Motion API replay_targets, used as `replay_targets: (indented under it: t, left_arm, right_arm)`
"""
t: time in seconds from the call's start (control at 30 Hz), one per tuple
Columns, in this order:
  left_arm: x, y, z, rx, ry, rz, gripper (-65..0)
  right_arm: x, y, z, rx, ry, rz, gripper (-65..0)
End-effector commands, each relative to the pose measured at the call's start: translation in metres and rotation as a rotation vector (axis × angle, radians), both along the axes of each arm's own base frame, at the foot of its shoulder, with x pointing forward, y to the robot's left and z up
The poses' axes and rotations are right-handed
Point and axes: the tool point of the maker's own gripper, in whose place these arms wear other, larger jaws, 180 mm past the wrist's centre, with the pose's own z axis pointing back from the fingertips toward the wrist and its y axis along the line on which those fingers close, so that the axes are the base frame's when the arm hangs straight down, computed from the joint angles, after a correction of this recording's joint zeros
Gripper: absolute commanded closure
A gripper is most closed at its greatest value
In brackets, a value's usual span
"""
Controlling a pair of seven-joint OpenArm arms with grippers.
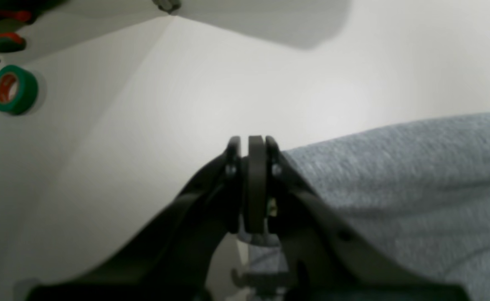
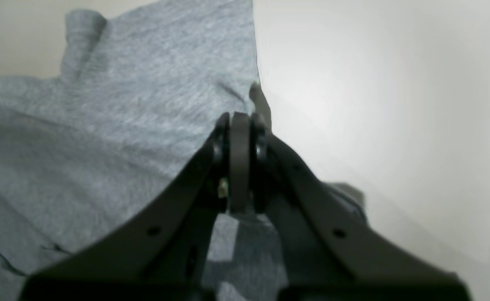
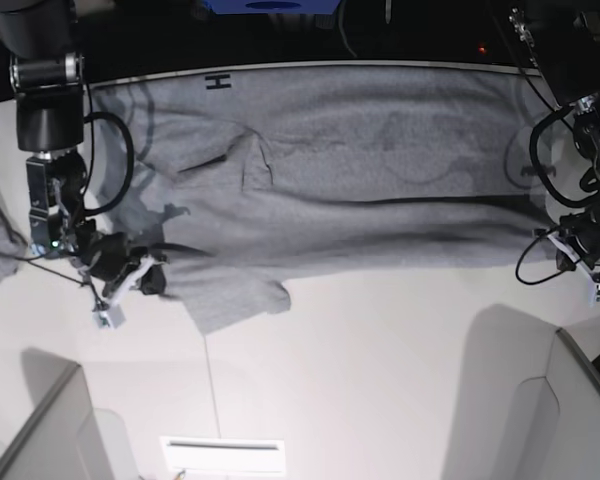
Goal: Fold the T-shirt properly
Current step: 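Lift the grasped edge and fold it toward the collar with both grippers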
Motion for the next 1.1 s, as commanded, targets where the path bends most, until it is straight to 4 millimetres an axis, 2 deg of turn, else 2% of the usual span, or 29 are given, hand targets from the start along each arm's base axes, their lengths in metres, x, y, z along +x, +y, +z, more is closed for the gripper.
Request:
replay_targets:
  t: [0.0,0.07,0.3,0.5,0.77,0.83,0.9,1.07]
  left_arm:
    - [0.008,0.007,0.020,0.030,-0.054,-0.003,0.0]
    - [0.008,0.007,0.020,0.031,-0.055,-0.004,0.0]
    - [0.008,0.006,0.020,0.033,-0.054,-0.006,0.0]
    - [-0.007,-0.005,0.023,0.072,-0.054,-0.041,0.0]
    - [-0.027,-0.011,0.004,0.070,-0.003,-0.052,0.0]
    - [-0.029,-0.012,0.006,0.077,-0.006,-0.058,0.0]
    - [-0.029,-0.014,0.010,0.088,-0.016,-0.065,0.0]
    - [-0.029,-0.015,0.016,0.105,-0.025,-0.073,0.0]
  right_arm:
    - [0.014,-0.010,0.028,0.004,-0.087,-0.017,0.0]
    - [0.010,-0.011,0.035,0.004,-0.110,-0.017,0.0]
    - [-0.010,-0.016,0.037,-0.009,-0.088,-0.019,0.0]
    - [-0.030,-0.028,0.037,-0.033,-0.053,-0.031,0.0]
    - [-0.060,-0.035,0.035,-0.057,-0.027,-0.036,0.0]
    - [-0.065,-0.034,0.035,-0.069,-0.011,-0.025,0.0]
    - [-0.072,-0.043,0.040,-0.080,-0.016,-0.047,0.0]
    - [-0.091,-0.043,0.051,-0.093,0.011,-0.060,0.0]
